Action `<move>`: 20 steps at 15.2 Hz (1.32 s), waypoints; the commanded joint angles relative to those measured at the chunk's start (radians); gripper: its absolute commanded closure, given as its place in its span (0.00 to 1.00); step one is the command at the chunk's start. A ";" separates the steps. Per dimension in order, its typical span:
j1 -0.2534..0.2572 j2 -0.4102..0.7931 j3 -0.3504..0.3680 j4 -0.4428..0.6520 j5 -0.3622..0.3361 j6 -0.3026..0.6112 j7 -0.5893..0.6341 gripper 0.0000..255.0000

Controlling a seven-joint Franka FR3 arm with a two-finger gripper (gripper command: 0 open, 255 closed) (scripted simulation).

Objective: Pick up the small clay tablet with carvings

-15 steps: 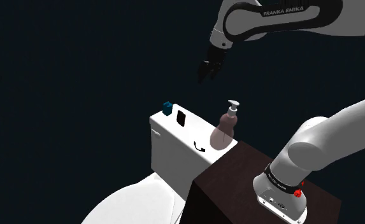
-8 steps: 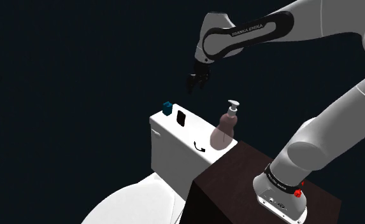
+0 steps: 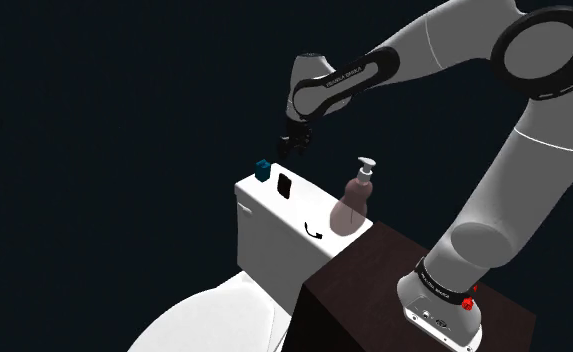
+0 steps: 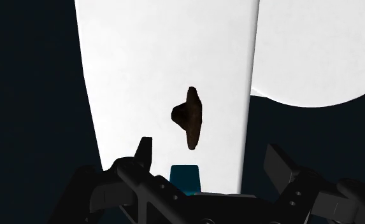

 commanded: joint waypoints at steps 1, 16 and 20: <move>0.002 0.077 -0.002 0.035 -0.019 0.027 0.013 0.00; 0.021 0.367 -0.028 0.158 -0.082 0.150 0.056 0.00; 0.020 0.366 -0.028 0.155 -0.082 0.152 0.056 1.00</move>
